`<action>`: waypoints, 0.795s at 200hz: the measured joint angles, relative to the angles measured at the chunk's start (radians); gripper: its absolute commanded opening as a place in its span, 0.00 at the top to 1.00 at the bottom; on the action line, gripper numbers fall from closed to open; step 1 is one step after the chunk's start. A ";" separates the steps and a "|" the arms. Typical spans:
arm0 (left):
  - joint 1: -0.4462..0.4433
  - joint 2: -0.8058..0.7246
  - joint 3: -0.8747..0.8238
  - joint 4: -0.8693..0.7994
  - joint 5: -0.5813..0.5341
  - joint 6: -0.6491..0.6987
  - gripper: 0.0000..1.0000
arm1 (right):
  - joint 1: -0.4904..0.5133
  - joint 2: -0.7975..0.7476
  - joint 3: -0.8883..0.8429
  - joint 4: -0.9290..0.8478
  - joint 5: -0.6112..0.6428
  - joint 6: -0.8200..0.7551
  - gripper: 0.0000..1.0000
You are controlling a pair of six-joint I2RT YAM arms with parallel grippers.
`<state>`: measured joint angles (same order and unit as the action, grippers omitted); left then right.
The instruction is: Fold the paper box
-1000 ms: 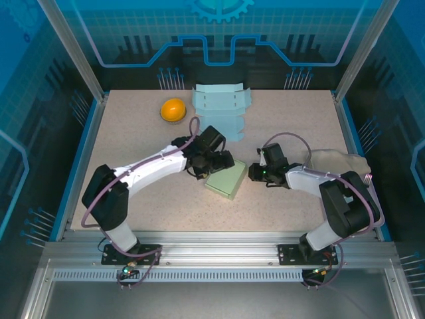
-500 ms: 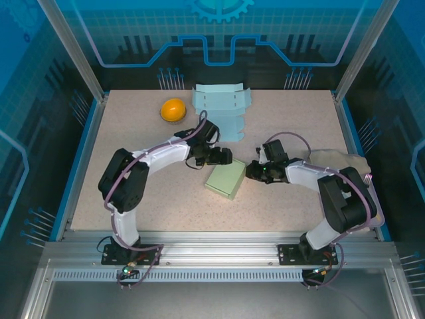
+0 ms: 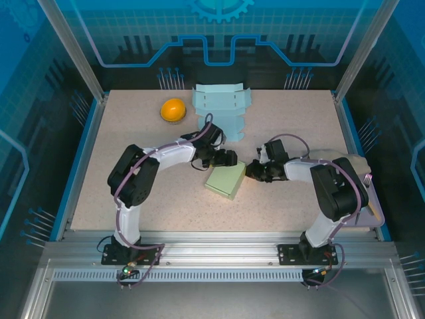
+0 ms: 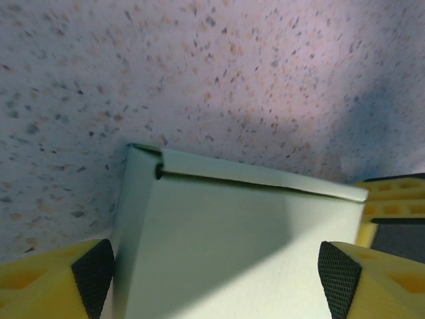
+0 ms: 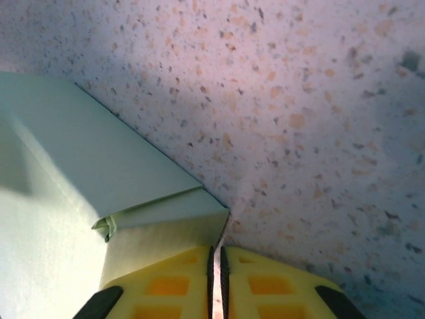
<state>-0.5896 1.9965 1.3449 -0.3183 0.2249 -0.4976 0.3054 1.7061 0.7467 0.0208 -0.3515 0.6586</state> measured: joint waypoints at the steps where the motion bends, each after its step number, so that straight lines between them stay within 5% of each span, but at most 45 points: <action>1: -0.001 0.001 0.000 0.000 0.000 0.000 0.17 | 0.000 0.001 0.001 0.001 -0.001 0.000 0.86; 79: -0.026 0.014 -0.008 0.016 -0.006 -0.073 0.19 | -0.020 0.052 0.032 0.054 -0.099 -0.023 0.87; 159: -0.042 0.012 -0.006 0.022 -0.050 -0.155 0.18 | -0.015 0.052 0.035 0.079 -0.071 -0.010 0.87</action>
<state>-0.6315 2.0083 1.3392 -0.2966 0.1749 -0.6529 0.2901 1.7584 0.7818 0.0998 -0.4229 0.6483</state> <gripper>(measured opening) 0.814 0.131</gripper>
